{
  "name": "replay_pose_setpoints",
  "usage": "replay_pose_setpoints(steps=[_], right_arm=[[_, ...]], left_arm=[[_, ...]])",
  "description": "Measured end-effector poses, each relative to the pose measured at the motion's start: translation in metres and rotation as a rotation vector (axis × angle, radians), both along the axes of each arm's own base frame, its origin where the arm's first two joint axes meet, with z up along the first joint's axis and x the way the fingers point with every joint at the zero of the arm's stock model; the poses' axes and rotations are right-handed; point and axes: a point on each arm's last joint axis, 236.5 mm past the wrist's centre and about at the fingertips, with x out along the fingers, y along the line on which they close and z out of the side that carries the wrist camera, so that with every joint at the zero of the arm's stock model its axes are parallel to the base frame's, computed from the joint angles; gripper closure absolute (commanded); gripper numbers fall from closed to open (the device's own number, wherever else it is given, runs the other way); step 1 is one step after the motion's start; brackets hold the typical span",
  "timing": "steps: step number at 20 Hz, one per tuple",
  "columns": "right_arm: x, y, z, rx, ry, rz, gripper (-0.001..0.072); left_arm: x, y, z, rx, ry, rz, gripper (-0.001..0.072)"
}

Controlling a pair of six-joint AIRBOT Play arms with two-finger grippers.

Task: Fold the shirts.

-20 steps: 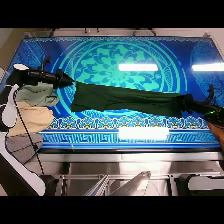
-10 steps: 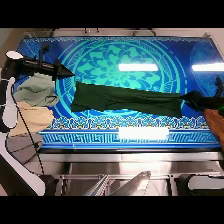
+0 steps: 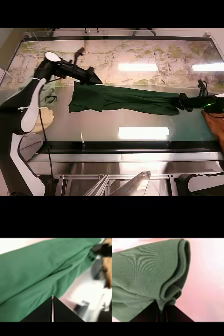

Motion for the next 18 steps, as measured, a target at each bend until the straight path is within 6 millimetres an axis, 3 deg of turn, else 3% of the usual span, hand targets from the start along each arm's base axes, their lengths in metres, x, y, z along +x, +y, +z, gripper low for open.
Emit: replay_pose_setpoints(steps=[2,5,8,11,13,15,17,18], right_arm=[[0.001,0.002,0.007,0.015,0.000,0.012,0.0694],[0.003,0.006,0.034,0.064,-0.023,0.049,0.0694],[0.003,0.014,0.080,0.117,-0.068,0.120,0.0694],[0.007,0.028,0.144,0.185,-0.170,0.176,0.0694],[0.011,0.039,0.187,0.230,-0.261,0.203,0.0694],[0.012,0.051,0.219,0.256,-0.328,0.234,0.0694],[0.013,0.066,0.242,0.284,-0.373,0.264,0.0694],[0.013,0.075,0.248,0.295,-0.381,0.279,0.0694]], left_arm=[[-0.008,-0.027,-0.021,0.061,-0.022,-0.034,0.0700],[-0.023,-0.060,-0.055,0.126,-0.013,-0.085,0.0701],[-0.033,-0.085,-0.078,0.154,0.015,-0.118,0.0701],[-0.045,-0.103,-0.092,0.165,0.053,-0.136,0.0701],[-0.054,-0.112,-0.097,0.156,0.083,-0.145,0.0701],[-0.060,-0.120,-0.097,0.139,0.103,-0.152,0.0701],[-0.062,-0.130,-0.082,0.082,0.117,-0.156,0.0701],[-0.060,-0.136,-0.061,0.017,0.115,-0.154,0.0701]])
